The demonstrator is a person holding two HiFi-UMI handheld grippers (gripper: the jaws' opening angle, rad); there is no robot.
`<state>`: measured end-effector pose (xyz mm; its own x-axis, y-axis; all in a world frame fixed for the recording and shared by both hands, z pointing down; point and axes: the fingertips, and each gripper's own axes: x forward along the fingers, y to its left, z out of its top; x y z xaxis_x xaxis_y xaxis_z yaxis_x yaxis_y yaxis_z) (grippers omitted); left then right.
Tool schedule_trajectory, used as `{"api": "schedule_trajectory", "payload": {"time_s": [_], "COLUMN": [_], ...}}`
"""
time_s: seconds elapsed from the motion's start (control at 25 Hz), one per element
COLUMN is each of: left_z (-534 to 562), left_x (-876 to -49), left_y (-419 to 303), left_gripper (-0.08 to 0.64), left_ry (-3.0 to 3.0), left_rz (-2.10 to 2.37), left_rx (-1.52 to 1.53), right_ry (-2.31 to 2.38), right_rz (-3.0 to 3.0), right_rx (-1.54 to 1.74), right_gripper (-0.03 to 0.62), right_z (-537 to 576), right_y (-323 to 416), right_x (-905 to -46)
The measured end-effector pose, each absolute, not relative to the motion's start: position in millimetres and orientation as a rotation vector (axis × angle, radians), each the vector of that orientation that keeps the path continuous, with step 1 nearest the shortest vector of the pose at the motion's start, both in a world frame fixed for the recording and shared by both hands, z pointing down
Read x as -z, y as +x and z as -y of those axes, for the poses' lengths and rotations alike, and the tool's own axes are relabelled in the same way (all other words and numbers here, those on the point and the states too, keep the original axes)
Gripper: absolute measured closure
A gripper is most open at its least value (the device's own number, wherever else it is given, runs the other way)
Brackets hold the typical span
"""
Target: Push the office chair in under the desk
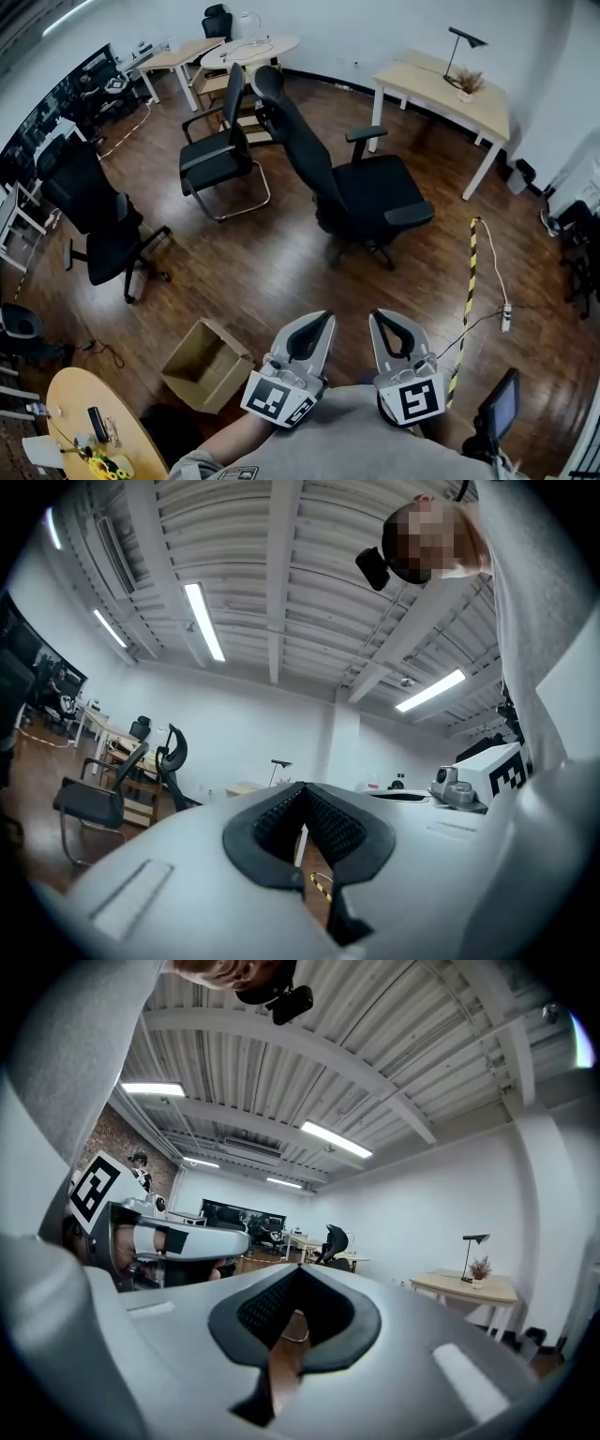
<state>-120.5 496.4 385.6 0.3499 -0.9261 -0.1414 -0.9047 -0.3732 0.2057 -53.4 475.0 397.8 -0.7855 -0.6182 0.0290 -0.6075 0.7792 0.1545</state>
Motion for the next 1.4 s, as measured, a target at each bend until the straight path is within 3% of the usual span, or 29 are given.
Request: {"api": "schedule_trajectory", "payload": {"time_s": [0.4, 0.96, 1.4], "left_z": [-418.7, -206.8, -131.2], "left_x": [-391.0, -378.2, -378.3], "left_y": [-170.5, -211.9, -238.8], "left_gripper": [0.555, 0.555, 0.555], "left_ry": [2.523, 2.526, 2.569], "left_rz": [1.678, 1.767, 1.641], "left_rx": [0.333, 0.353, 0.279], "right_ry": [1.009, 1.023, 1.087], "right_rz": [2.86, 2.854, 2.803], "right_rx": [0.206, 0.23, 0.136], "right_gripper": [0.586, 0.586, 0.586], "right_z": [-397.2, -185.4, -112.8], "right_y": [-103.3, -129.4, -173.1], "right_x": [-409.6, -418.2, -430.9]}}
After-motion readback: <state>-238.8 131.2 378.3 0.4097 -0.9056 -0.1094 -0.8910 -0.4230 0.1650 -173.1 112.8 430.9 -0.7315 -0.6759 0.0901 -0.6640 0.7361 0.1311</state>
